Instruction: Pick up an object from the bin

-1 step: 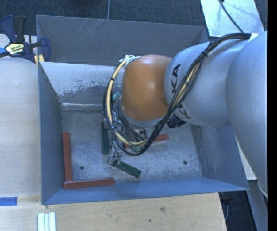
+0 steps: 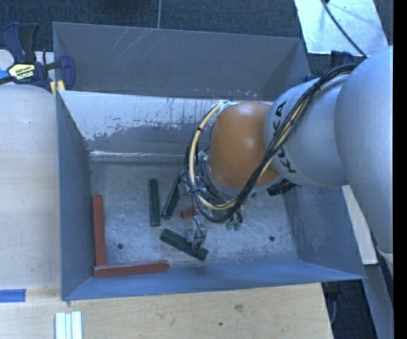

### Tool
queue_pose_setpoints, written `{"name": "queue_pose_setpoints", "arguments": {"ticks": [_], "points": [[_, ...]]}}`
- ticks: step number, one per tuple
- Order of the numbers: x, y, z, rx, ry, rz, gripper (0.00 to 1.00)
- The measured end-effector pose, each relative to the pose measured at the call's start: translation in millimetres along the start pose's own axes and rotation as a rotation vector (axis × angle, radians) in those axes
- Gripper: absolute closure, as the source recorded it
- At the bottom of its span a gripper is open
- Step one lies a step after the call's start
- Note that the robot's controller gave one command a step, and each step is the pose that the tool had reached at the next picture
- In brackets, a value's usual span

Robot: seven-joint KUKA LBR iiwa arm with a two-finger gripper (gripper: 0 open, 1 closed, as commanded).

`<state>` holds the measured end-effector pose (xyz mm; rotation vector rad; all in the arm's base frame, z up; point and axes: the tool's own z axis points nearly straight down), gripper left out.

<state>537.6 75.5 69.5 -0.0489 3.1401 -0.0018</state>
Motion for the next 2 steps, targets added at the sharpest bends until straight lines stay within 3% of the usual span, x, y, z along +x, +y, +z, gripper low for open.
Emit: {"name": "queue_pose_setpoints", "arguments": {"ticks": [1,2], "points": [[-1.1,4,-3,-0.002,-0.007,-0.005,1.0],[-13.9,-6,-166,-0.001,-0.012,-0.098,1.0]]}}
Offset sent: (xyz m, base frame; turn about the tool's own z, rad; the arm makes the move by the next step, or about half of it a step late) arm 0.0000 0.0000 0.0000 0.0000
